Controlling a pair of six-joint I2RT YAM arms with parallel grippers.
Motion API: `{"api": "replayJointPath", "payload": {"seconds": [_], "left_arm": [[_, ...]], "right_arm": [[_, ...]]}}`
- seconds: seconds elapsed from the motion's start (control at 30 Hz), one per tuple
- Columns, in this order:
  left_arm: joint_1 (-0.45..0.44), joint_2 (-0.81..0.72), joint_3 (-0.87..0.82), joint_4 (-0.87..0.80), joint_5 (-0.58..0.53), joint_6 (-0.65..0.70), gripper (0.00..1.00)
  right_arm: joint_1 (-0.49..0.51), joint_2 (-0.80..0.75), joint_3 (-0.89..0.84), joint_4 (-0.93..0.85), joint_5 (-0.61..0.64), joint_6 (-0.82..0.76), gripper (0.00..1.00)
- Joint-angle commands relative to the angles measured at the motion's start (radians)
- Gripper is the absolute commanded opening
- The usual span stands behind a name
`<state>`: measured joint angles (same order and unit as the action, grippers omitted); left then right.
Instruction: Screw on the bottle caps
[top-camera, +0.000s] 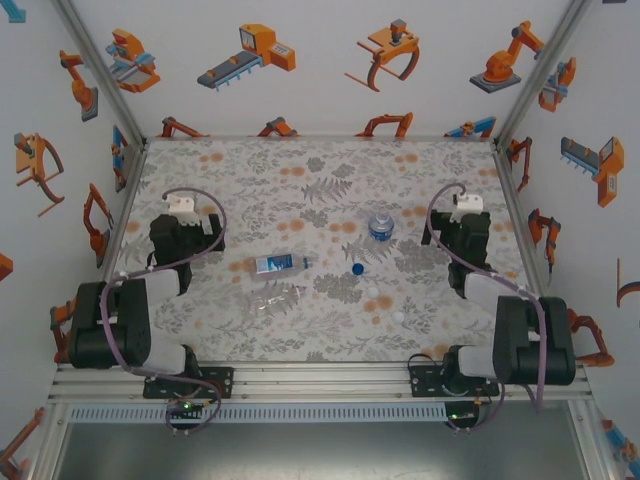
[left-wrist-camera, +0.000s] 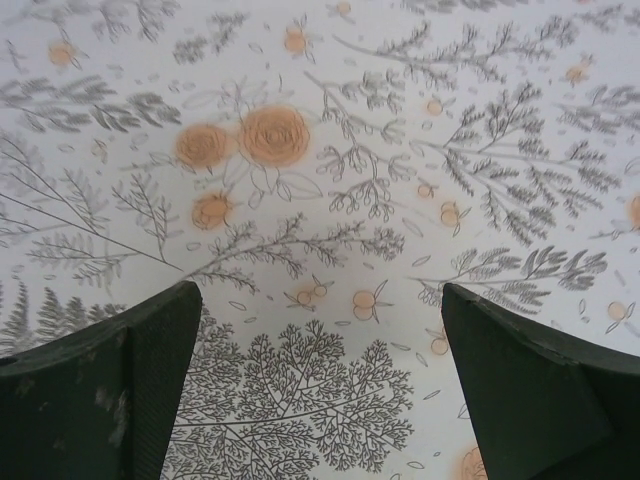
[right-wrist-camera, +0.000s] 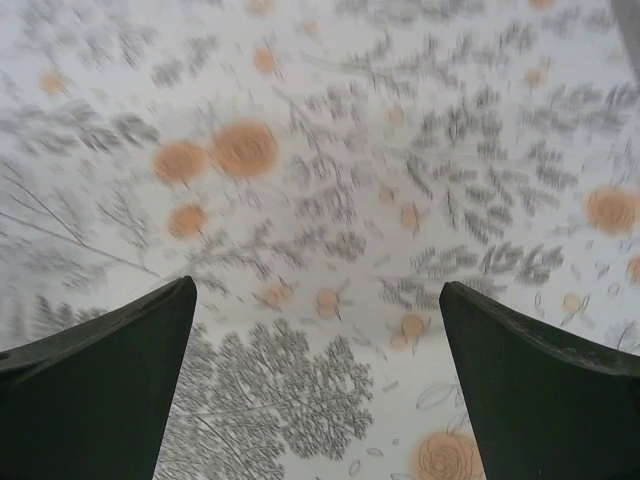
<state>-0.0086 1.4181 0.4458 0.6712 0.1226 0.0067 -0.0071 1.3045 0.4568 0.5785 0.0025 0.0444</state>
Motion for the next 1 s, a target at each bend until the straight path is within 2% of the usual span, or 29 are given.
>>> {"api": "replayJointPath", "payload": {"seconds": [0.0, 0.17, 0.43, 0.7, 0.8, 0.97], "left_arm": [[-0.019, -0.079, 0.045, -0.136, -0.081, -0.004, 0.97], [-0.027, -0.166, 0.124, -0.302, -0.082, -0.05, 0.97], [-0.028, -0.288, 0.253, -0.573, 0.007, -0.154, 0.97], [-0.028, -0.328, 0.347, -0.732, 0.114, -0.256, 0.97], [-0.03, -0.345, 0.347, -0.724, 0.174, -0.284, 0.97], [-0.036, -0.396, 0.31, -0.665, 0.211, -0.345, 0.97]], "right_arm": [[0.02, -0.076, 0.054, -0.17, -0.11, -0.014, 0.94], [0.057, -0.187, 0.069, -0.264, -0.263, -0.041, 0.93], [0.12, -0.321, 0.042, -0.3, -0.45, -0.082, 0.91], [0.203, -0.234, 0.055, -0.228, -0.46, -0.098, 0.9], [0.234, -0.179, 0.048, -0.14, -0.437, -0.096, 0.91], [0.275, -0.057, 0.079, -0.048, -0.411, -0.093, 0.92]]}}
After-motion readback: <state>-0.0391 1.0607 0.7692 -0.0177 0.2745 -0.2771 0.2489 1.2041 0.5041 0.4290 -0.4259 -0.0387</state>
